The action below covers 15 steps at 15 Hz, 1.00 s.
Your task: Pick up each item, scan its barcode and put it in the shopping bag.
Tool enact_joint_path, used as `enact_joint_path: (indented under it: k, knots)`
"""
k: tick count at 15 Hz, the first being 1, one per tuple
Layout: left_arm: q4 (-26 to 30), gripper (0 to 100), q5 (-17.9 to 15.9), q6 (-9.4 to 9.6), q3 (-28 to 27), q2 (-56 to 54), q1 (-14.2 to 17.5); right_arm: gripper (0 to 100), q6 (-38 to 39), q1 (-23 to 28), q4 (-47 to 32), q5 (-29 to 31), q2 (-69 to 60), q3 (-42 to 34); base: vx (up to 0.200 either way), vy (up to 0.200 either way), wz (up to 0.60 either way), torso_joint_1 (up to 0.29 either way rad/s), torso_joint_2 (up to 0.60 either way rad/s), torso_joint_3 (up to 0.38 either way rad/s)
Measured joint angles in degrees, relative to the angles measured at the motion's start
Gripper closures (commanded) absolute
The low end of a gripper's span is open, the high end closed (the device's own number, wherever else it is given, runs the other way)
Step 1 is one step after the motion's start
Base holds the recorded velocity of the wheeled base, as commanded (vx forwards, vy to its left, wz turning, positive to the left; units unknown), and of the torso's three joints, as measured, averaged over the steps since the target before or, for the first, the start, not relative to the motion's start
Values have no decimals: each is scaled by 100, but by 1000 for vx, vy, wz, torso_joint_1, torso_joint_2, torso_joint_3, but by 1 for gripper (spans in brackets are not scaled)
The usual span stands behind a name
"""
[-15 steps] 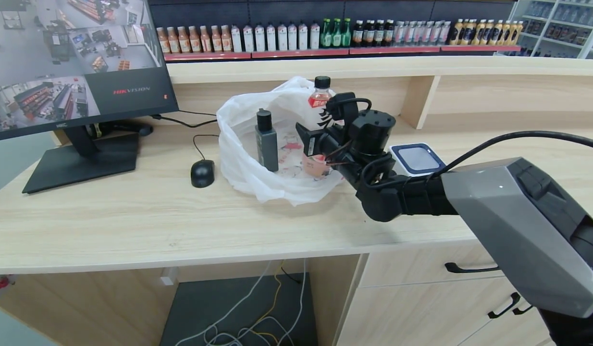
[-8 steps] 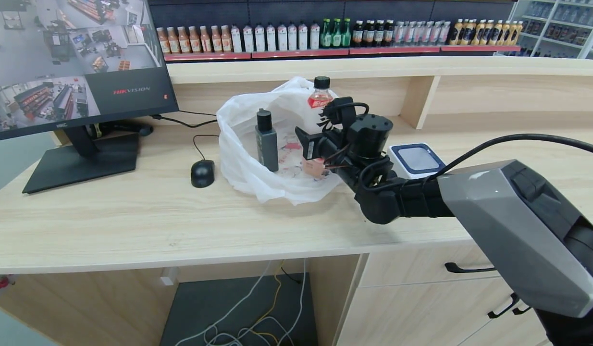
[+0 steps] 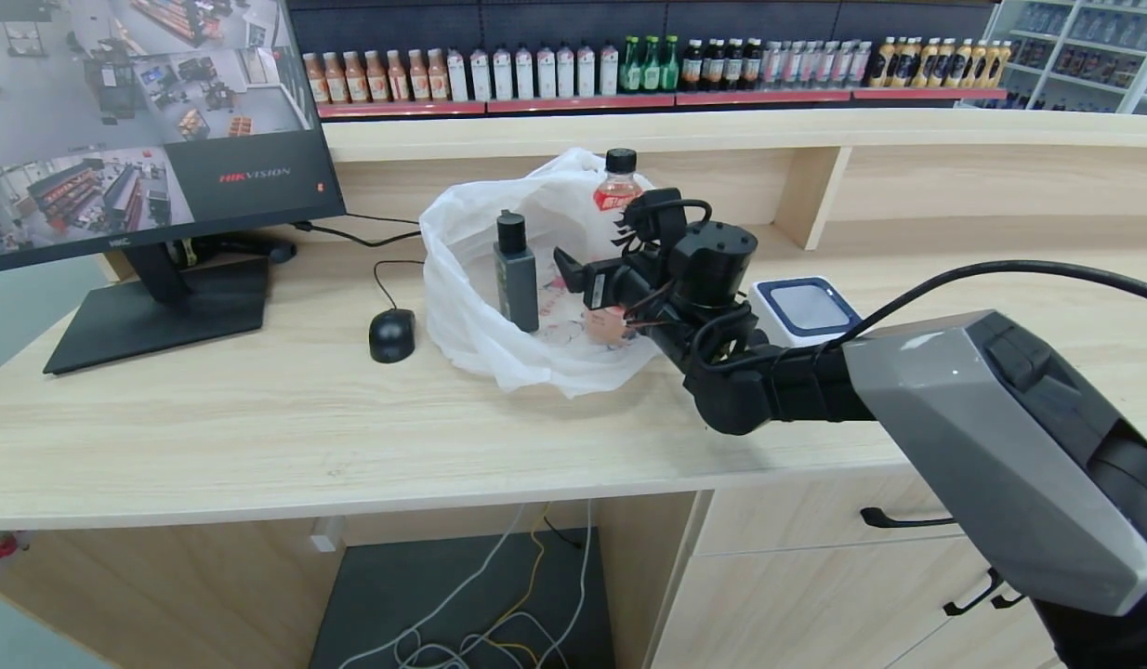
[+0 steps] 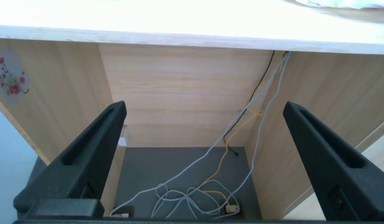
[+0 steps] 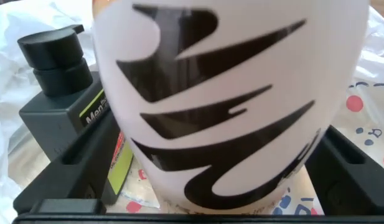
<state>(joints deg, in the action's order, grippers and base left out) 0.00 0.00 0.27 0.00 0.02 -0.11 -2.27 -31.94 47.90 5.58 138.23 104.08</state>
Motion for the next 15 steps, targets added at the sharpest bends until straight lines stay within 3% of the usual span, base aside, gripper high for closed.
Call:
enact_joint_path:
  k: [6, 10, 12, 15]
  knots:
    - [0, 0, 0, -2, 0, 0, 4, 0, 4, -9, 46, 7, -160, -30, 0, 0, 0, 0, 0, 0]
    - [0, 0, 0, 0, 0, 0, 0, 0, -29, -37, 644, 55, -471, -323, 0, 0, 0, 0, 0, 0]
    - [0, 0, 0, 0, 0, 0, 4, 0, -33, -39, 925, 180, -868, -979, 0, 0, 0, 0, 0, 0]
    - [2, 0, 0, -2, 0, 0, 4, 0, -18, -44, 1662, 271, -1814, -2631, 0, 0, 0, 0, 0, 0]
